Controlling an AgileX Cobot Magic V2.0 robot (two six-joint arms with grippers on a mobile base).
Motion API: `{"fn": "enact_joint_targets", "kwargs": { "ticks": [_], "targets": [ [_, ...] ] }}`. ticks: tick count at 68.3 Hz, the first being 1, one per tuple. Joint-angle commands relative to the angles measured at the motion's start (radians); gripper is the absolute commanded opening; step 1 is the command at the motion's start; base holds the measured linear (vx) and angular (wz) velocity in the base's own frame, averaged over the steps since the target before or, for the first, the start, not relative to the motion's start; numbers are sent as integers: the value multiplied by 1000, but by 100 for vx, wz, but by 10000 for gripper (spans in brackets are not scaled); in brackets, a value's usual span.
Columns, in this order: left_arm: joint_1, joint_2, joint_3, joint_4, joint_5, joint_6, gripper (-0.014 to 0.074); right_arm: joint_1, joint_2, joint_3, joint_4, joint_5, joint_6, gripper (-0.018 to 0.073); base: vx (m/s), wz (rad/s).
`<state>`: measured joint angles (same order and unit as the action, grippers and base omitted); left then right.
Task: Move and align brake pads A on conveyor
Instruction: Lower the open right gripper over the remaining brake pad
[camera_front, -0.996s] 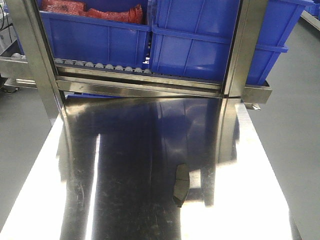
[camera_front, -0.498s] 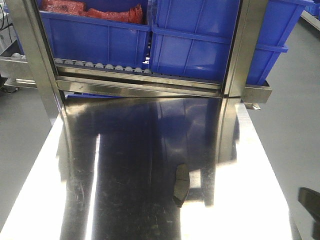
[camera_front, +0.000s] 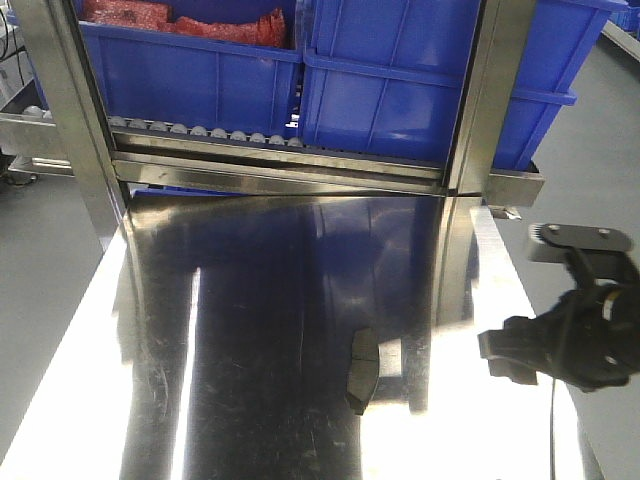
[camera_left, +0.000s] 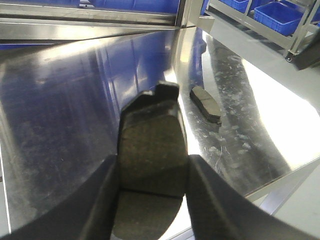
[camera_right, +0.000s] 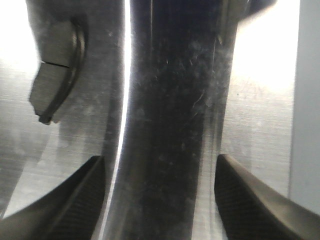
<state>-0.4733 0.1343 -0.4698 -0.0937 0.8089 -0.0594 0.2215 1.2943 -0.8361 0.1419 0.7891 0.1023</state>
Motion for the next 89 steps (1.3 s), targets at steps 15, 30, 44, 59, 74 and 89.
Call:
{"fn": "enact_joint_targets", "kwargs": {
  "ticks": [15,30,44,59,74,89],
  "targets": [
    [-4,10,-27,-13,-90,-8,-6,141,252,-213,-8,3,93,449,0,0],
    [-4,10,-27,-13,-90,-8,-6,276,423,-381,-64,27,249,449,0,0],
    [-4,10,-27,-13,-90,-8,-6,302,536,-521,-67,107,303,449,0,0],
    [-4,10,-27,-13,-89,-8,-6,302,611,-595,-75,148,352,449,0,0],
    [-4,10,-27,-13,-87,-8,-6,302,668,-629,-93,180,370,449,0,0],
    [-4,10,-27,-13,-87,-8,-6,302,690,-628,-92,178,363,388,0,0]
  ]
}}
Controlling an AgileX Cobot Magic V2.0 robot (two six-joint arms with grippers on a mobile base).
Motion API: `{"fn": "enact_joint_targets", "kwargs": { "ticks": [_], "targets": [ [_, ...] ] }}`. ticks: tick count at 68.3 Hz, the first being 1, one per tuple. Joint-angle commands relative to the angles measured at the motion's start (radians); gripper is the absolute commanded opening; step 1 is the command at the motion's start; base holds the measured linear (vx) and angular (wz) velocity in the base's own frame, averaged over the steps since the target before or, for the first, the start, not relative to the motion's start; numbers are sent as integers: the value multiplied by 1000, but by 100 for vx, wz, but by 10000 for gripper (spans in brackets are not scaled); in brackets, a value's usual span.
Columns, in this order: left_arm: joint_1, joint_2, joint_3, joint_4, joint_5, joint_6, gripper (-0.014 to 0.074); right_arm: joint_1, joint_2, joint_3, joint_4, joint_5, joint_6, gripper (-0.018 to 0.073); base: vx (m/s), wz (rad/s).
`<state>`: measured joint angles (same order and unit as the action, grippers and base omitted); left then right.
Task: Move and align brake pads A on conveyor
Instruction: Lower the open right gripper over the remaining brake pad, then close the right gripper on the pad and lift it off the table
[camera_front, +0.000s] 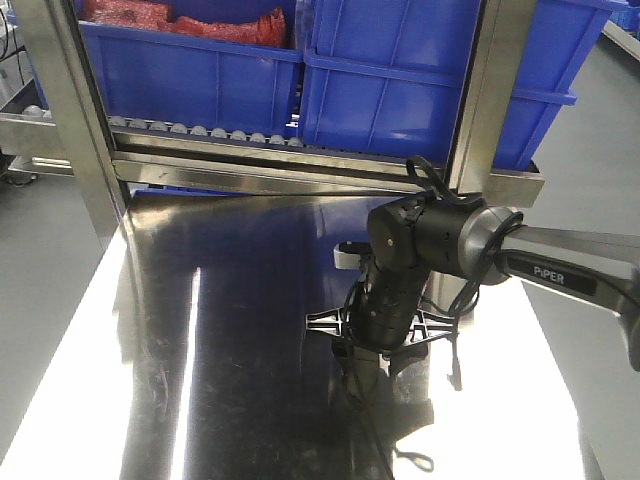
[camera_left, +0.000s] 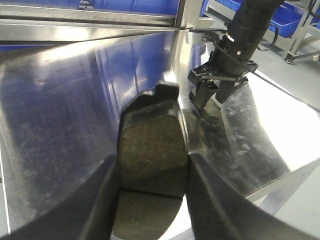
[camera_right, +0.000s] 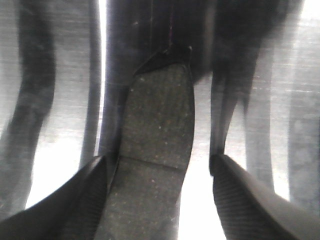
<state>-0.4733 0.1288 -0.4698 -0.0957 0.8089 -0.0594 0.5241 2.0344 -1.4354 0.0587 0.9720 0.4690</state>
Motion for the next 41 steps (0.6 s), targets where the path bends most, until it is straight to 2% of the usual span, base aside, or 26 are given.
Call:
{"fn": "enact_joint_targets", "kwargs": {
  "ticks": [1,24,41],
  "targets": [
    [-4,15,-27,-11,-87,-8,-6,-1,-50,-28,-8,-4,-4,376,0,0],
    [-4,15,-27,-11,-87,-8,-6,-1,-49,-28,-10,3,-64,-14,0,0],
    [-4,15,-27,-11,-87,-8,-6,-1,-79,-20,-65,44,-94,-11,0,0]
  ]
}}
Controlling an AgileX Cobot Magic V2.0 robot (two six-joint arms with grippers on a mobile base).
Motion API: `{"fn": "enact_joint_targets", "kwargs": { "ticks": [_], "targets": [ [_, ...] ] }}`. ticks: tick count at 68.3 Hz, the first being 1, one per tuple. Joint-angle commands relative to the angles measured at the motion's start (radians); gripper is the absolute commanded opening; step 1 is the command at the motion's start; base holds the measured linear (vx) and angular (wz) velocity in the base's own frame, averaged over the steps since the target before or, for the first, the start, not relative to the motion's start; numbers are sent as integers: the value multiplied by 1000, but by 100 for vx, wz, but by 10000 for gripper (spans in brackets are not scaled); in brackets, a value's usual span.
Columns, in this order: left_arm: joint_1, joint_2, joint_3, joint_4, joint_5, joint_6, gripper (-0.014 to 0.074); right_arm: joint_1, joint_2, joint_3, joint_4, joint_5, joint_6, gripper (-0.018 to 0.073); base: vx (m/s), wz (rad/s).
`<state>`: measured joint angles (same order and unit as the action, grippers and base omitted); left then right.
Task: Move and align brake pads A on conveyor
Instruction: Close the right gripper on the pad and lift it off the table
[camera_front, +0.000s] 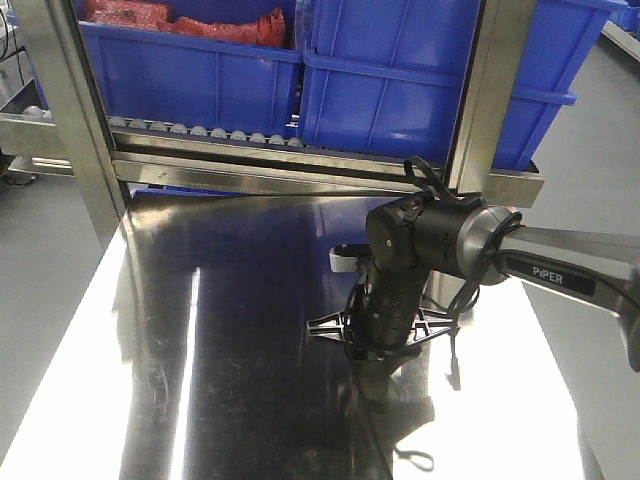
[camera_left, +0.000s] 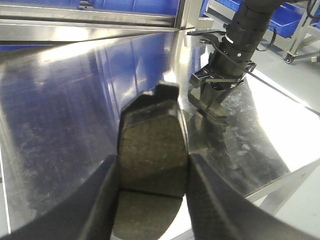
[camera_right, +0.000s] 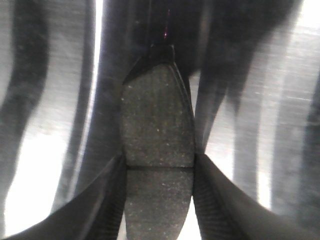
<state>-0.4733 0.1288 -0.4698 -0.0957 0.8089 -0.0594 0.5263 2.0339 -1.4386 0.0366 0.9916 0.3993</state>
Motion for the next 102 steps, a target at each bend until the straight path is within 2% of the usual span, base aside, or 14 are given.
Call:
{"fn": "enact_joint_targets", "kwargs": {
  "ticks": [1,17,44,54,85,102],
  "targets": [
    [-4,15,-27,-11,-87,-8,-6,-3,-84,-13,-45,23,-28,-10,0,0],
    [-4,15,-27,-11,-87,-8,-6,-41,-265,123,-78,-105,-41,-5,0,0],
    [-4,15,-27,-11,-87,-8,-6,-238,-702,434,-88,-242,-232,-4,0,0],
    [-4,15,-27,-11,-87,-8,-6,-238,-901,529,-92,-293,-293,-4,0,0],
    [-4,15,-27,-11,-87,-8,-6,-238,-1424,770,-87,-379,-294,-4,0,0],
    [-4,15,-27,-11,-87,-8,-6,-238,-1667,922,-77,-482,-294,-4,0,0]
  ]
}}
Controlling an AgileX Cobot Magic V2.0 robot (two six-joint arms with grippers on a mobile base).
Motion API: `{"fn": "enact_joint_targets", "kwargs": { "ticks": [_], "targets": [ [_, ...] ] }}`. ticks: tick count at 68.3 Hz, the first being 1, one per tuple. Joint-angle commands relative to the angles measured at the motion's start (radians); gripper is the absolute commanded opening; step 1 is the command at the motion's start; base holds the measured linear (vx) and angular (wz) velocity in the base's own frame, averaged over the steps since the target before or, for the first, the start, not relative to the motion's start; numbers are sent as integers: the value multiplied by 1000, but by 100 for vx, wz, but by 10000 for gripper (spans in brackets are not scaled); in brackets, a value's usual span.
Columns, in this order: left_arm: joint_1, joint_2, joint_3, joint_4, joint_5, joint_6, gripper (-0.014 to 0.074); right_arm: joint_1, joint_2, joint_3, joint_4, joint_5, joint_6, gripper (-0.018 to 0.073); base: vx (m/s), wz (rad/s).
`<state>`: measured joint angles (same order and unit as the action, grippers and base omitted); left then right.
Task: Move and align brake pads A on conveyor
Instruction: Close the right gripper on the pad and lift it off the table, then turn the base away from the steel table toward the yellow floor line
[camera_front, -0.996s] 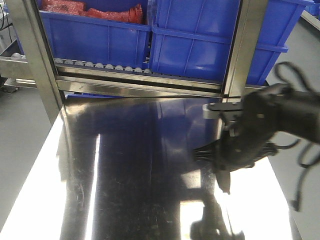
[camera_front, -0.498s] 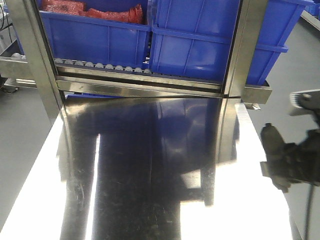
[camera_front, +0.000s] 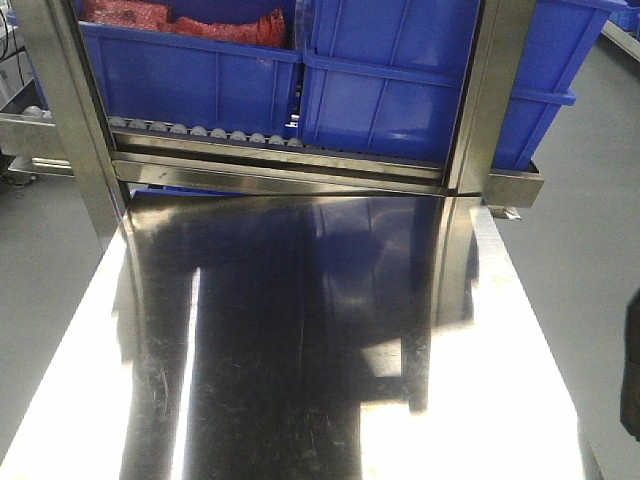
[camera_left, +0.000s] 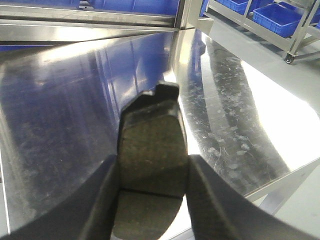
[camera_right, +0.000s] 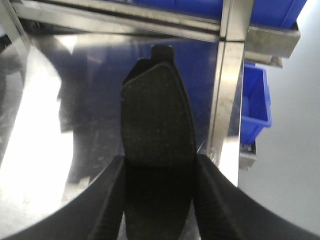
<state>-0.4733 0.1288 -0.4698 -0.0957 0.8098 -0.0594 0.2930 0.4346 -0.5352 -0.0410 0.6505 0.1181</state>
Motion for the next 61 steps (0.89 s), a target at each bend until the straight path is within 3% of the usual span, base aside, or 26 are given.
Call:
{"fn": "enact_joint_targets", "kwargs": {
  "ticks": [1,61],
  "targets": [
    [-4,15,-27,-11,-88,-8,-6,-5,-72,22,0,-146,-13,-4,0,0],
    [-4,15,-27,-11,-88,-8,-6,-5,-139,64,-7,-160,-13,-4,0,0]
  ]
}}
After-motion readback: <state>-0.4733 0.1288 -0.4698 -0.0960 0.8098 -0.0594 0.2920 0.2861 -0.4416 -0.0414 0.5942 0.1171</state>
